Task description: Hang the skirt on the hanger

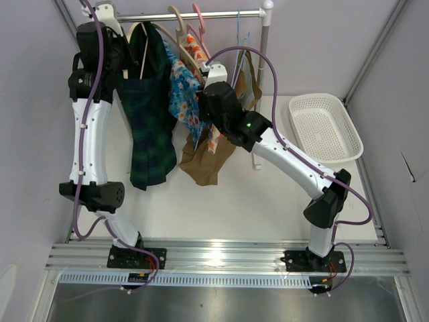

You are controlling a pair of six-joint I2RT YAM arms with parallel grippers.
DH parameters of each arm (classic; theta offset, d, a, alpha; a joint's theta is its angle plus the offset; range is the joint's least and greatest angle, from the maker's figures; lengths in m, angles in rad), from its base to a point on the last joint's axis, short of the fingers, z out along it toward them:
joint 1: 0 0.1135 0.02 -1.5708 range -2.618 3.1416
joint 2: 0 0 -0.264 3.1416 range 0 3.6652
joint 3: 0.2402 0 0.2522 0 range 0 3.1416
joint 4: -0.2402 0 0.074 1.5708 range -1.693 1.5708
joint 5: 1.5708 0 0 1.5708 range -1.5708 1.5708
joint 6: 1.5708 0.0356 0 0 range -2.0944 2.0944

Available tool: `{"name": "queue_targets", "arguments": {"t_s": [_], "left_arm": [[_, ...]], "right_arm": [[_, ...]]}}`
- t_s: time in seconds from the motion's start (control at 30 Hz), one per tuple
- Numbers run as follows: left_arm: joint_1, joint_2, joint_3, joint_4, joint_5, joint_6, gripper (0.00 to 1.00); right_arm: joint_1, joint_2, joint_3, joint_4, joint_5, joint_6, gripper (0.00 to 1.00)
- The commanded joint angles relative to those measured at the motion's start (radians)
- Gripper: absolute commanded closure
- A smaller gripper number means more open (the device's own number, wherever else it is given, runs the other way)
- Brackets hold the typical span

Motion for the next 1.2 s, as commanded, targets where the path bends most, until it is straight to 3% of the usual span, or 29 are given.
{"name": "queue_targets", "arguments": {"t_s": [0.0, 0.47, 0.63, 0.77, 1.17], "left_arm": [[0.009, -0.003, 0.074, 0.175, 0.012, 0.035, 1.00], [0.011, -0.012, 0.025, 0.172, 0.027, 0.042, 0.99], [0.011, -0.041, 0.015, 0.171, 0.014, 0.042, 0.80], [0.011, -0.067, 0.012, 0.169, 0.009, 0.050, 0.67], [0.009, -0.143, -0.037, 0.160, 0.050, 0.024, 0.57]], "right_arm": [[-0.011, -0.008, 0.016, 0.040, -0.011, 0.005, 0.82], [-0.015, -0.003, 0.001, 0.047, -0.021, 0.013, 0.82], [-0.015, -0.008, 0.010, 0.044, -0.025, 0.016, 0.82], [-0.015, -0.014, 0.015, 0.046, -0.040, 0.017, 0.75], [-0.014, -0.039, 0.007, 0.038, -0.085, 0.026, 0.69]]}}
